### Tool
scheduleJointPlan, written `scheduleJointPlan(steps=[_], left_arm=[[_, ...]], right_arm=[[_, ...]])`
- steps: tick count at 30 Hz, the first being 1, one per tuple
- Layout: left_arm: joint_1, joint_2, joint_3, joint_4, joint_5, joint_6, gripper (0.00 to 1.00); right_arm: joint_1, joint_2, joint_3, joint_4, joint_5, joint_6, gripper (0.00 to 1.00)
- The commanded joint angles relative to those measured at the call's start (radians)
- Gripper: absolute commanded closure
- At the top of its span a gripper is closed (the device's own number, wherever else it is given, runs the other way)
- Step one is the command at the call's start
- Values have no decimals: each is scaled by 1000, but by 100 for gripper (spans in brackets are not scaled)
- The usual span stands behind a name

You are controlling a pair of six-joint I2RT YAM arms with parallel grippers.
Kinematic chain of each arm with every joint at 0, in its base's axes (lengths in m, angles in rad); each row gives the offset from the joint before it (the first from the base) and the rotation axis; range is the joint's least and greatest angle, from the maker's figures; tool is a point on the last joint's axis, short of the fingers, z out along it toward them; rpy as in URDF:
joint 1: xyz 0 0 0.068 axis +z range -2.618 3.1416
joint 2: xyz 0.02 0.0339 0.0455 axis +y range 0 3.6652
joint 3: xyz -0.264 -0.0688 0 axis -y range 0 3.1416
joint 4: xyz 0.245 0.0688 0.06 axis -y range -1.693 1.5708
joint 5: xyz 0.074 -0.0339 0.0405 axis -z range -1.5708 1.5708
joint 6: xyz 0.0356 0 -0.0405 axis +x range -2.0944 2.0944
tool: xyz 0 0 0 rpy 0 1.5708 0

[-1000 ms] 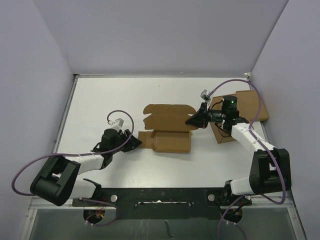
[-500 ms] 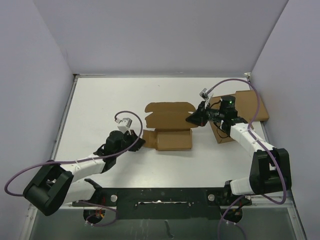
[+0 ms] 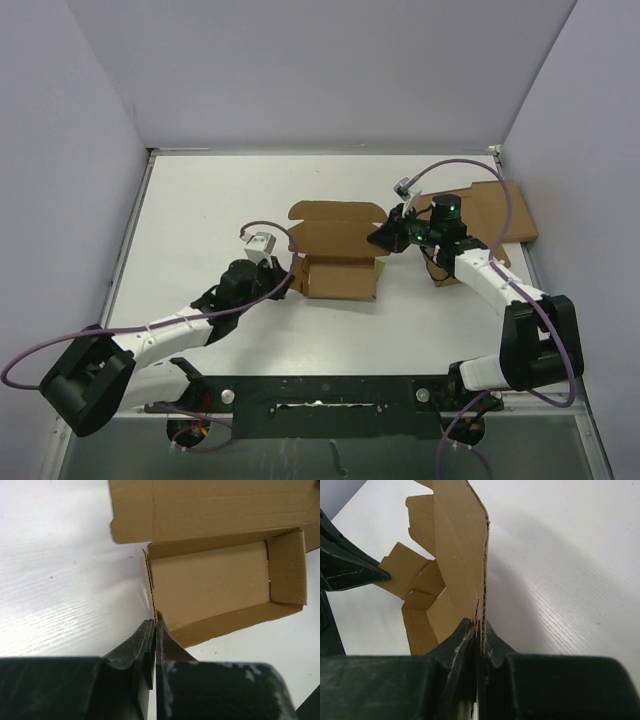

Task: Fold the paper box

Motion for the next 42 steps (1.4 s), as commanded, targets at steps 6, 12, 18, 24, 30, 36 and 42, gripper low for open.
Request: scheduleJointPlan(steps=[6, 12, 18, 24, 30, 36, 42], left_arm=[[-47, -5, 135, -104, -56, 88, 100], [-47, 10, 196, -168, -54, 104, 100], [-39, 38, 216, -184, -8, 79, 96], [-8, 44, 212, -174, 41, 28, 88], [41, 49, 197, -150, 112, -26, 80], [107, 59, 156, -98, 197, -80, 73], [178, 13, 125, -64, 273, -125, 67]], right_arm=[[42, -9, 4, 32, 58, -16, 100], [52, 2, 13, 16, 40, -40, 100], [52, 11, 17, 6, 34, -52, 100], [53, 13, 18, 3, 29, -55, 100], [55, 15, 20, 0, 26, -57, 100], [56, 18, 20, -1, 24, -57, 100], [56, 18, 20, -3, 21, -59, 100]])
